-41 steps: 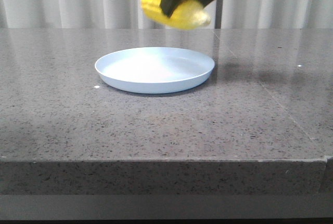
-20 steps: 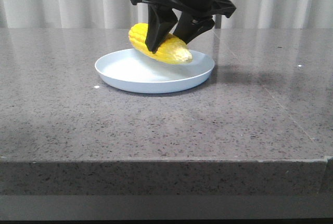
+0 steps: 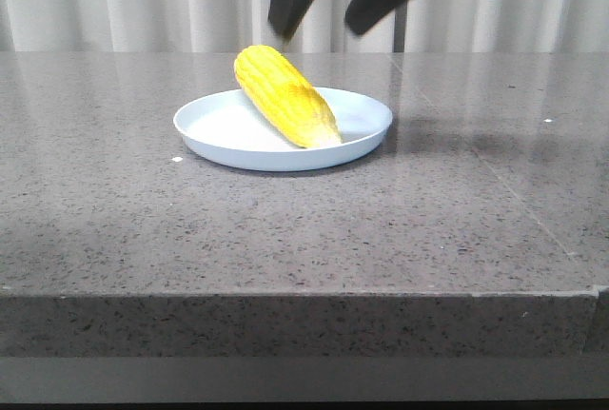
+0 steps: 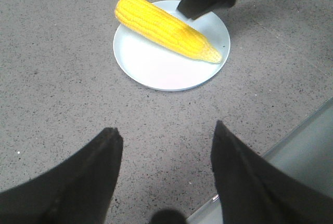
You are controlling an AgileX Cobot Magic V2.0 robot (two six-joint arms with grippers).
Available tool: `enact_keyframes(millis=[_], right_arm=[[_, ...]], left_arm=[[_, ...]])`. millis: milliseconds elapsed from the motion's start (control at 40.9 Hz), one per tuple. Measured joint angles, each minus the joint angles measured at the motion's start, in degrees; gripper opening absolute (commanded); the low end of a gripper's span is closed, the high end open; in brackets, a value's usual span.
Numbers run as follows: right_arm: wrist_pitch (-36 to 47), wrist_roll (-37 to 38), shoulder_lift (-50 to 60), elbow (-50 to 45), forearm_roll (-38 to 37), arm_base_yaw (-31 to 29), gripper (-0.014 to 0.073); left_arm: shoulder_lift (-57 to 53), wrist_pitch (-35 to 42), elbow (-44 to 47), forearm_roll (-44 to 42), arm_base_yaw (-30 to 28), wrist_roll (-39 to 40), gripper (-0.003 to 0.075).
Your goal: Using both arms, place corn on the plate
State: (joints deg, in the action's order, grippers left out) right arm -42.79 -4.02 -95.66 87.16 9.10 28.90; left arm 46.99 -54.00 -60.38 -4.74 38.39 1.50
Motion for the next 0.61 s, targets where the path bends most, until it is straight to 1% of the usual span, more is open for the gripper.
enact_keyframes(millis=[147, 269, 611], right_arm=[[-4.2, 0.0, 7.7, -0.4, -1.7, 0.0, 0.0605], [-6.2, 0.0, 14.8, -2.8, -2.1, 0.0, 0.0605], [-10.7, -0.5, 35.8, -16.7, -2.5, 0.0, 0.0605]], left_arm=[[0.0, 0.0, 0.0, 0.0, 0.0, 0.0, 0.0387], [0.0, 0.0, 0.0, 0.0, 0.0, 0.0, 0.0388], [0.0, 0.0, 0.0, 0.0, 0.0, 0.0, 0.0388]])
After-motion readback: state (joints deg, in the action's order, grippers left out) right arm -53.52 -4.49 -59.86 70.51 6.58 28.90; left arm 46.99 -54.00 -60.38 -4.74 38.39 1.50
